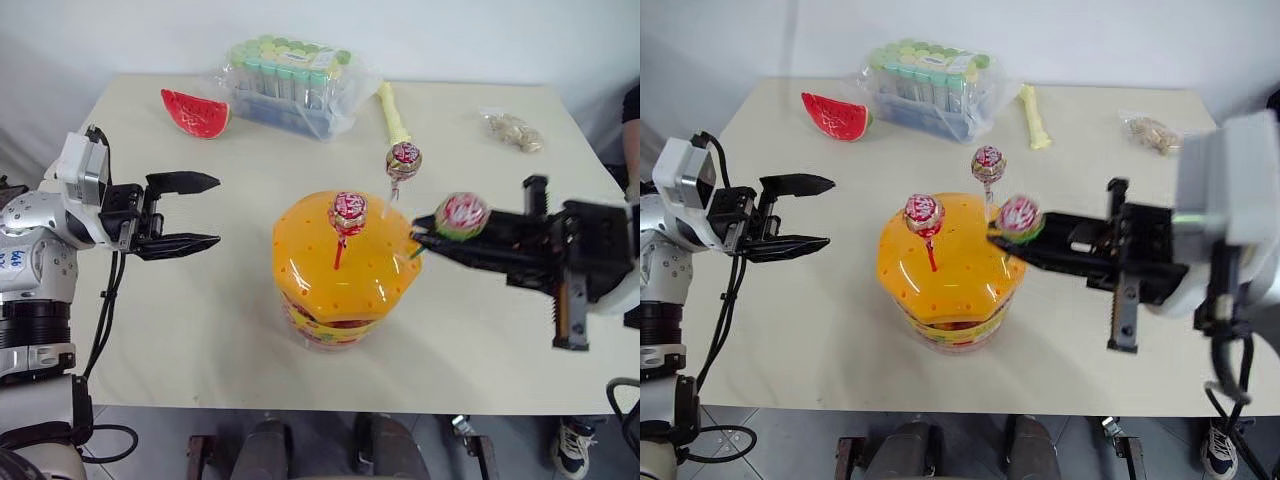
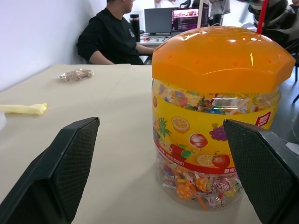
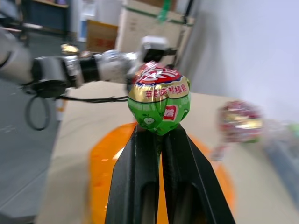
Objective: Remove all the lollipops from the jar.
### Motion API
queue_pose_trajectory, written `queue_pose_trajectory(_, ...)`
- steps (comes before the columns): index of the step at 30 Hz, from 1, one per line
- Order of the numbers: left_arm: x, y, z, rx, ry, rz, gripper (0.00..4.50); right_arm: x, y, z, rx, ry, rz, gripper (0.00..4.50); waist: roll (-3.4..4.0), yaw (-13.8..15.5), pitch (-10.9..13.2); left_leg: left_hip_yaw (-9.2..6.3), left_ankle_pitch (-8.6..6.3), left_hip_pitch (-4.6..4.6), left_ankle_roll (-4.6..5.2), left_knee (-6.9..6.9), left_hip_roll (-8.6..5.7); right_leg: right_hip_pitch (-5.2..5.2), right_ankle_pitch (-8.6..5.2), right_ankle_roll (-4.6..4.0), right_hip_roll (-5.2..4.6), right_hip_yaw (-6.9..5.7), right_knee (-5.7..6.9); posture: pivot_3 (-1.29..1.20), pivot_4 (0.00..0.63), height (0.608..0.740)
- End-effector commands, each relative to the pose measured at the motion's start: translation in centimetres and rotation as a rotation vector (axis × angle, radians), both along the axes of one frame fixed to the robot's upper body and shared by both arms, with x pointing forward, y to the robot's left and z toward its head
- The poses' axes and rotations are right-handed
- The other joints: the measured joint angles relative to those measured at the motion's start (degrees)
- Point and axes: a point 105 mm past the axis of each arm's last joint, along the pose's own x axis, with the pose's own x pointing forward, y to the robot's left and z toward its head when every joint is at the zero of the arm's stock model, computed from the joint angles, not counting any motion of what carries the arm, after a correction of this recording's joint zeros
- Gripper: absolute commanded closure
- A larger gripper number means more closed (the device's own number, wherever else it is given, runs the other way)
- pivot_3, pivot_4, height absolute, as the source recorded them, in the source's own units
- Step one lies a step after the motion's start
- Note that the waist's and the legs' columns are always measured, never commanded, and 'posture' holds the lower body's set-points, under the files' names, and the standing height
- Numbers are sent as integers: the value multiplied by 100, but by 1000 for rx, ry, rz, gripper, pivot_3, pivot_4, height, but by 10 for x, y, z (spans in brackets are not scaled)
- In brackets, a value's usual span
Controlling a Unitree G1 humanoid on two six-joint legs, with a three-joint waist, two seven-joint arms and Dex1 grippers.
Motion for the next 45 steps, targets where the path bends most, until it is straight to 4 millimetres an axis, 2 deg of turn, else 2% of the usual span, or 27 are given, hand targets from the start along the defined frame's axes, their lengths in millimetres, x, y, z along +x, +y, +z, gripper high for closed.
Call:
queue_pose_trajectory(1, -21, 1, 10, 35, -52, -127, 0, 0, -18, 10, 23, -14, -82, 4455, -1, 4, 0, 0, 0, 0, 0, 0, 0, 0, 0, 0, 0, 0, 0, 0, 150, 740)
queue_pose_trajectory(5, -35, 0, 14, 35, -29, -182, 0, 16, -57, 0, 22, 41, -289, 4455, -5, 20, 0, 0, -2, -2, 3, 0, 0, 1, 0, 0, -1, 1, -2, 0, 150, 740)
queue_pose_trajectory(8, -46, -3, 17, 23, -34, -231, 0, 30, -89, -19, 23, 123, -441, 4455, -5, 19, 0, 1, -2, -1, 4, 2, -2, 2, 2, 4, -3, 3, 0, 0, 150, 740)
queue_pose_trajectory(15, -69, -14, 20, 9, -41, -318, 0, 57, -137, -87, -44, 395, -684, 4455, -5, -8, 0, 10, -2, 6, 4, 1, -1, 1, 2, 3, -1, 12, 4, 0, 150, 740)
queue_pose_trajectory(22, -86, -17, 28, 27, -49, -332, 0, 84, -186, -151, -171, 633, -952, 4455, -5, -13, 0, 22, -2, 13, 4, 1, 0, -3, 2, 3, 0, 27, 8, 0, 150, 740)
queue_pose_trajectory(24, -89, -18, 31, 27, -51, -332, 0, 90, -193, -160, -163, 657, -987, 4455, -5, -13, 0, 27, -3, 12, 4, 1, -1, -6, 2, 3, 0, 31, 7, 0, 150, 740)
queue_pose_trajectory(28, -93, -16, 35, 6, -45, -319, 0, 99, -192, -173, -162, 692, -1007, 4455, -3, -9, 0, 31, -2, 11, 4, 1, 0, -9, 3, 3, 0, 33, 9, 0, 150, 740)
queue_pose_trajectory(35, -92, -14, 34, 7, -27, -287, 0, 100, -194, -186, -170, 724, -1040, 4455, -4, 12, 0, 32, -3, 10, 4, 1, -1, -9, 3, 4, 1, 33, 8, 0, 150, 740)
queue_pose_trajectory(38, -90, -13, 34, 11, -19, -271, 0, 99, -195, -186, -158, 721, -1048, 3730, -4, 10, 0, 32, -3, 10, 4, 1, -1, -9, 3, 4, 1, 33, 7, 0, 150, 740)
queue_pose_trajectory(45, -85, -10, 33, 17, -13, -249, 0, 89, -191, -183, -128, 719, -1040, 1360, -3, 3, 0, 33, -3, 11, 5, 1, -1, -10, 3, 4, 1, 34, 9, 0, 150, 740)
